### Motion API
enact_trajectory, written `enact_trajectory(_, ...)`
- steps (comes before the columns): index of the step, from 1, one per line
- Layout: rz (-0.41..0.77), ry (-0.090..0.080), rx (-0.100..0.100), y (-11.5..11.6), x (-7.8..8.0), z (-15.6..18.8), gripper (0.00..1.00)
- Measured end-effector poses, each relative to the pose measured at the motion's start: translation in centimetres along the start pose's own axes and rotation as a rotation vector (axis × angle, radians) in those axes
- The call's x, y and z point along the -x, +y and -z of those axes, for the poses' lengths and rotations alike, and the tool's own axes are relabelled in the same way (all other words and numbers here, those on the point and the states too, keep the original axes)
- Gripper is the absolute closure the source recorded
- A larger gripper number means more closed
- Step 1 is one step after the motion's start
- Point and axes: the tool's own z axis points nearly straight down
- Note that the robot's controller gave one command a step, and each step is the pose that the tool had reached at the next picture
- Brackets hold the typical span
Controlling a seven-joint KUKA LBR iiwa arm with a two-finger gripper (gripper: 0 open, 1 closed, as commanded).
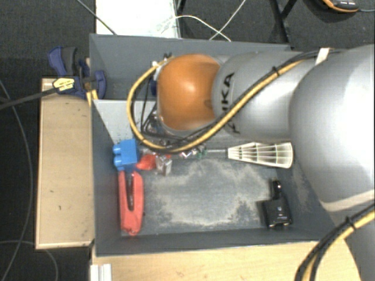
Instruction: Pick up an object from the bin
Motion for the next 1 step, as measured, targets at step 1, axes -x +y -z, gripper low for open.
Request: enact_trajectory(1,-0.005,-0.01,-0.001,-0.02,0.13,1.78,1.0)
